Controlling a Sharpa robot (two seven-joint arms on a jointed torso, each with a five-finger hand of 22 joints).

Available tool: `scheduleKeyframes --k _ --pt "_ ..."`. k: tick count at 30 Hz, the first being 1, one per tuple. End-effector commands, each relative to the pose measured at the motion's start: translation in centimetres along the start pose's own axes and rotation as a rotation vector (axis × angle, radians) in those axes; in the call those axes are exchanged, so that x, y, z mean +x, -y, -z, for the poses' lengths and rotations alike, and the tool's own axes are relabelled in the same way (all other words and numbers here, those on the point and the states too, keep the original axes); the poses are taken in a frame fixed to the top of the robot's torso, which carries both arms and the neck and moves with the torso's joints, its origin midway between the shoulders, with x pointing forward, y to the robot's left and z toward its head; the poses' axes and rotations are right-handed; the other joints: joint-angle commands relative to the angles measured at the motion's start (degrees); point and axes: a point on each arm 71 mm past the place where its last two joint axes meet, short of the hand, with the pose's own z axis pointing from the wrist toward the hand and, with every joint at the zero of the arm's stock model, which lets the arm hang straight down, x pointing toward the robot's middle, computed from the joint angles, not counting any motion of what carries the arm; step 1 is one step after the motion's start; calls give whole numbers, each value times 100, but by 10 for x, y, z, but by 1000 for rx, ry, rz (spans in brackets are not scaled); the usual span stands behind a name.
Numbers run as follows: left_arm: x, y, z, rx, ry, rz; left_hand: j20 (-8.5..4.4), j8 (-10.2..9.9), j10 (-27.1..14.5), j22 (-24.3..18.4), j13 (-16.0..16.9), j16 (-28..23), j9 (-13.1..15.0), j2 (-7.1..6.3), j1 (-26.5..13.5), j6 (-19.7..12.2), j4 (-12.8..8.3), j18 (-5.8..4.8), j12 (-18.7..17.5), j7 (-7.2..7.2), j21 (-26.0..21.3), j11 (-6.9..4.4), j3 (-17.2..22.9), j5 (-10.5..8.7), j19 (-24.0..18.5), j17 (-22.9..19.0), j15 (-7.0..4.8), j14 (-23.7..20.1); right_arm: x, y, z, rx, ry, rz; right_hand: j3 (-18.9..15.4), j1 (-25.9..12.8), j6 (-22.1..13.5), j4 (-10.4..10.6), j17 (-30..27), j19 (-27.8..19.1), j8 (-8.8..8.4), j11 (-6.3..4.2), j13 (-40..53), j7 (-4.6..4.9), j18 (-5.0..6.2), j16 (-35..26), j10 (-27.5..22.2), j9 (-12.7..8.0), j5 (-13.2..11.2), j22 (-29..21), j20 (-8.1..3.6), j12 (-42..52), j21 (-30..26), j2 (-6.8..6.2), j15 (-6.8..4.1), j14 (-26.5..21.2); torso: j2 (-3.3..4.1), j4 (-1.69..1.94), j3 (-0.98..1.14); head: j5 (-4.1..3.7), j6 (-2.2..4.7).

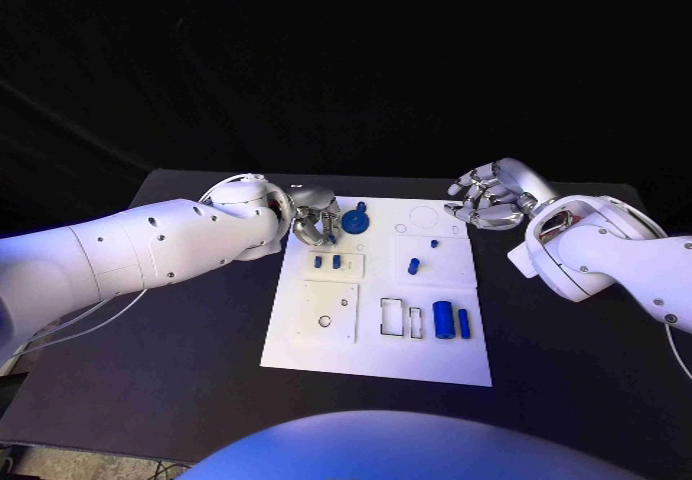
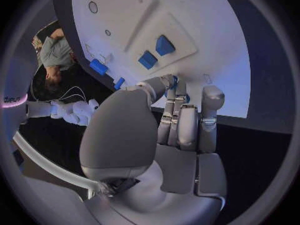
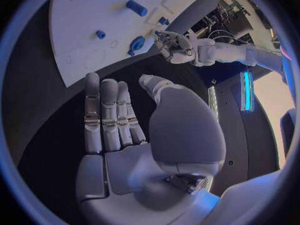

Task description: Assemble the parts on the task board

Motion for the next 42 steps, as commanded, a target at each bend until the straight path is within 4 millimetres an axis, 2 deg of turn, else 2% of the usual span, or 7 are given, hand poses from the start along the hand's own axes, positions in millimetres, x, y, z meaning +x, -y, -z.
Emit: scheduleKeyframes --k 1,18,23,25,30,33,42 --pt "5 4 -2 4 -35 -17 1 -4 65 598 15 34 16 0 -63 66 -49 -63 -34 2 13 -7 -8 1 -37 21 0 1 1 -1 0 -4 -5 4 27 -45 -8 -5 -5 -25 35 15 -8 28 110 -13 -11 9 30 -6 14 -34 -23 0 12 -37 2 -5 -1 -1 0" --pt "9 3 -3 -26 -68 -47 -9 23 153 597 69 75 37 27 -127 166 -89 -58 -37 -25 34 -41 -33 -28 -44 88 -24 35 1 0 0 -1 -7 5 29 -46 -7 -8 -14 -26 36 16 -15 28 110 -27 -9 9 32 -11 15 -36 -31 0 13 -45 -3 0 -2 -9 0" --pt "9 3 -4 -30 -70 -48 10 -148 44 580 84 29 -27 -22 -260 -79 -92 -58 -158 32 -4 10 -44 -45 -89 -64 13 -40 1 1 0 -1 -7 5 31 -48 -7 -11 -31 -27 37 16 -22 29 110 -48 -9 10 33 -15 16 -38 -39 -2 14 -56 -2 -5 -1 1 0" --pt "9 3 -4 -31 -68 -48 25 -304 -5 571 86 6 -92 -76 -354 -344 -74 -54 -226 5 -29 28 -52 41 -113 -136 31 -78 1 1 0 -1 -7 5 30 -50 -8 -12 -37 -27 36 17 -25 30 109 -55 -11 10 32 -17 16 -39 -42 -4 15 -60 -1 -3 0 -3 0" --pt "8 2 -3 -35 -56 -47 81 -465 -145 547 73 -67 -171 -200 -528 -642 -36 -48 -382 -22 -113 113 -93 145 -176 -352 99 -196 1 1 0 0 -7 5 30 -53 -14 -15 -53 -30 34 20 -33 32 109 -77 -19 9 33 -22 18 -45 -51 -8 18 -75 -3 -3 -2 -8 0" --pt "7 1 -3 -36 -48 -47 109 -462 -172 540 80 -90 -176 -242 -638 -653 15 -43 -430 -6 -141 140 -145 285 -195 -433 125 -245 1 2 0 1 -6 5 35 -57 -22 -24 -55 -38 32 28 -61 38 107 -97 -50 9 35 -35 23 -70 -76 -10 25 -96 -2 1 -4 -12 0" --pt "6 0 -2 -36 -35 -46 132 -425 -213 529 88 -121 -168 -256 -711 -605 53 -34 -476 8 -190 161 -182 368 -227 -532 145 -301 1 2 0 0 -7 5 50 -78 -34 -40 -49 -55 34 51 -171 56 103 -132 -133 11 35 -67 41 -168 -140 -8 47 -140 -5 -2 -4 -4 0"
